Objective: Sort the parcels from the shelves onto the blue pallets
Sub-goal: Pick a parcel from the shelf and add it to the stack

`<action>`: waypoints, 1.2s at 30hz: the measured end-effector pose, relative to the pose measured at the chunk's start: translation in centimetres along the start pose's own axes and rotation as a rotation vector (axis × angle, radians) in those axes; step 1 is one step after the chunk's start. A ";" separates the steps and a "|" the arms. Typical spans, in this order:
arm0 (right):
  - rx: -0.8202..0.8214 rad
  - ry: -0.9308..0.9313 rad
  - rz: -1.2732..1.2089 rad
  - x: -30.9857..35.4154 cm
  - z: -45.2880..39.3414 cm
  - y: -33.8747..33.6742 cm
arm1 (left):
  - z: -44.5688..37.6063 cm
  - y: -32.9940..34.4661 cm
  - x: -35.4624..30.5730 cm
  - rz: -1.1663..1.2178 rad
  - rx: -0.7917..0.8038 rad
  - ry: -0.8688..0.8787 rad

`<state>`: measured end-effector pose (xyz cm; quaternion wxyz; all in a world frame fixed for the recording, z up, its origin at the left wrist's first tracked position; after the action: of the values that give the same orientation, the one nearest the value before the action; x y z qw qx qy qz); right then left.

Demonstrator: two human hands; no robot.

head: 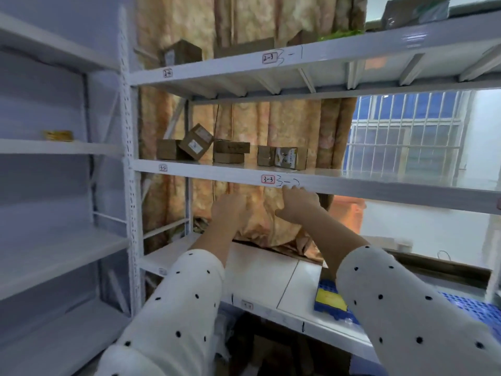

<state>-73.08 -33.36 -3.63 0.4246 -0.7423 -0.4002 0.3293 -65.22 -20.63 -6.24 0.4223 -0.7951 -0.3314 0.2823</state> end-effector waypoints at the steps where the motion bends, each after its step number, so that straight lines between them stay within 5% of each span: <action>1: -0.005 -0.016 -0.007 1.1 -0.7 0.0 | -0.2 -0.4 1.1 -0.012 -0.008 -0.017; 17: -0.060 -0.049 -0.021 13.9 -13.2 0.2 | -10.9 -1.7 16.4 -0.131 -0.098 -0.044; 36: -0.111 0.112 0.066 16.4 -31.5 2.4 | -29.6 1.5 24.0 0.042 -0.164 0.040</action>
<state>-38.61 -31.32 5.04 0.3937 -0.7945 -0.3690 0.2786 -28.30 -17.22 2.70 0.3563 -0.8393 -0.3282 0.2469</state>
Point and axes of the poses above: each hand's wrist, its own z-axis away from the middle knuckle, its own y-axis out of the palm, x = y × z, the point moved 4 cm from there along -z, towards the middle knuckle, and after that the axes turned 2 degrees about y, right-handed, at the moved point
